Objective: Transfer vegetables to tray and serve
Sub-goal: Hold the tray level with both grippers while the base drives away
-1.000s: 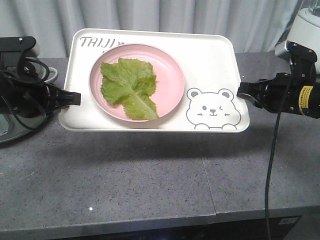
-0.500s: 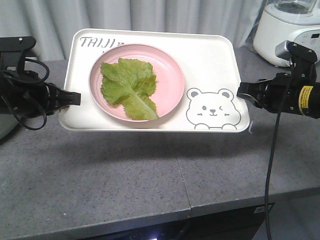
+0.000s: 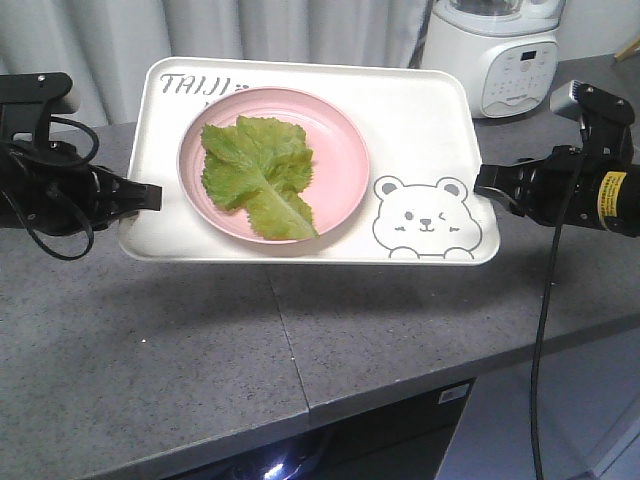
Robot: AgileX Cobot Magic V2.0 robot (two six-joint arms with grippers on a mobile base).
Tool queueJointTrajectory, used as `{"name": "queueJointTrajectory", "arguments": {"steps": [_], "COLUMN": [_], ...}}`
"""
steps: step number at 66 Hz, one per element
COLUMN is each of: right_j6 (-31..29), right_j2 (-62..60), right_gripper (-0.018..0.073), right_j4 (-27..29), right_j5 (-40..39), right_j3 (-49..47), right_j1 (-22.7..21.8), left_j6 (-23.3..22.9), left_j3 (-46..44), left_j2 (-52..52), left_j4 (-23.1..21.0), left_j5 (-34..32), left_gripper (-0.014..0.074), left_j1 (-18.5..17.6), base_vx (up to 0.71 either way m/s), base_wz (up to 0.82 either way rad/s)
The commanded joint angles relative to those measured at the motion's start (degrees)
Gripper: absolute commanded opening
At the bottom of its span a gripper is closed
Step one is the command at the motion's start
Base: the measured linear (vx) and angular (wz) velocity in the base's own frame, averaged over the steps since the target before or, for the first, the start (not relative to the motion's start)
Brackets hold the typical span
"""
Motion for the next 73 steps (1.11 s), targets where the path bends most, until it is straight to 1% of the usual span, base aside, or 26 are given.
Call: {"name": "queueJointTrajectory", "arguments": {"steps": [1, 42, 73], "right_j6": [-0.59, -0.59, -0.59], "right_j2": [-2.82, -2.82, -2.82], "right_gripper": [-0.0003, -0.0003, -0.0003], "right_j4": [0.93, 0.93, 0.93], "right_j5": [-10.45, -10.45, -10.45], "right_j3": [-1.76, -1.76, -1.76], "right_j1": [1.63, 1.63, 1.63], "left_j6": [1.38, 1.38, 1.38], "left_j3": [-1.9, -1.9, -1.9], "left_j2": [-2.04, -2.04, -2.04], "left_j4": [-6.16, -6.16, -6.16], "left_j5": [-5.42, -5.42, -5.42], "left_gripper": [-0.0006, -0.0006, -0.0006], "left_j1": [-1.78, -1.78, -1.78], "base_vx": [-0.01, -0.01, -0.02], "base_wz": [-0.26, -0.25, -0.34]}}
